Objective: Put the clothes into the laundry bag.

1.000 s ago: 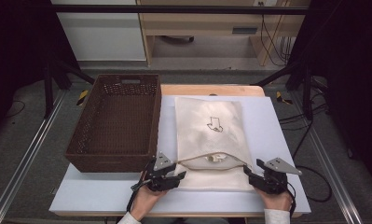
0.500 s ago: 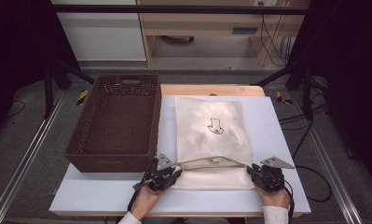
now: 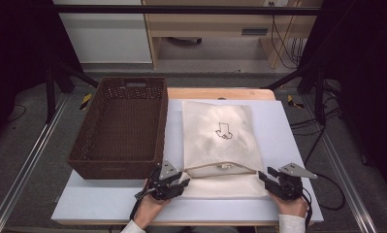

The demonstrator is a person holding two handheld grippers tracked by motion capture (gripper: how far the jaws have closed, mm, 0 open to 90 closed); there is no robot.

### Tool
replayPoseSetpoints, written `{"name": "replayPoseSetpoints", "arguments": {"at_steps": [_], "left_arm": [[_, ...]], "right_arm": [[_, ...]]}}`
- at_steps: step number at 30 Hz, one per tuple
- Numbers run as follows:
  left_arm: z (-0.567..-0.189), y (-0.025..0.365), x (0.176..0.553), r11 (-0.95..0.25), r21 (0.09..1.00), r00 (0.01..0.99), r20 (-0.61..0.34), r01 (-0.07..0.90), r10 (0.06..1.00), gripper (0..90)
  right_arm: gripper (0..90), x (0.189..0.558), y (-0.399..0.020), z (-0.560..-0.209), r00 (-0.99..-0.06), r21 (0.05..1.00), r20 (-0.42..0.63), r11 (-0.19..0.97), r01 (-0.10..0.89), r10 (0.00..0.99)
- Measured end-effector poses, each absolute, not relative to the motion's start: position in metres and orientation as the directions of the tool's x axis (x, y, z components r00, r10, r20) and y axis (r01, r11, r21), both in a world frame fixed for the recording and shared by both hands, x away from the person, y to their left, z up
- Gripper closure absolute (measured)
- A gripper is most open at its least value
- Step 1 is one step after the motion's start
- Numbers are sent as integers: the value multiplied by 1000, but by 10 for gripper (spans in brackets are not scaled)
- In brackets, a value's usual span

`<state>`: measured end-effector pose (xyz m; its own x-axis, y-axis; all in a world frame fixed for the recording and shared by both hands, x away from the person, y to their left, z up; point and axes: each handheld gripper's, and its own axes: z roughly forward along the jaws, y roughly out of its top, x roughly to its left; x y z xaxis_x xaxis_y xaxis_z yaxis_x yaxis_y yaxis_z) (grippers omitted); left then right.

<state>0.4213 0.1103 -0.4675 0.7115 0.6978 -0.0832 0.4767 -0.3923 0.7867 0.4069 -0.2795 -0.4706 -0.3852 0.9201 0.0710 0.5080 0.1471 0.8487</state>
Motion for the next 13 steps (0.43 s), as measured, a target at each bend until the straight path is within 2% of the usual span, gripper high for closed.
{"name": "replayPoseSetpoints", "arguments": {"at_steps": [5,13], "left_arm": [[-457,117,415,-395,807,732,-67,440,677,430],[-452,127,409,-392,820,746,-64,418,662,354]], "right_arm": [[327,402,-282,-456,-376,899,38,133,417,926],[213,404,-295,-458,-331,895,39,114,431,943]]}}
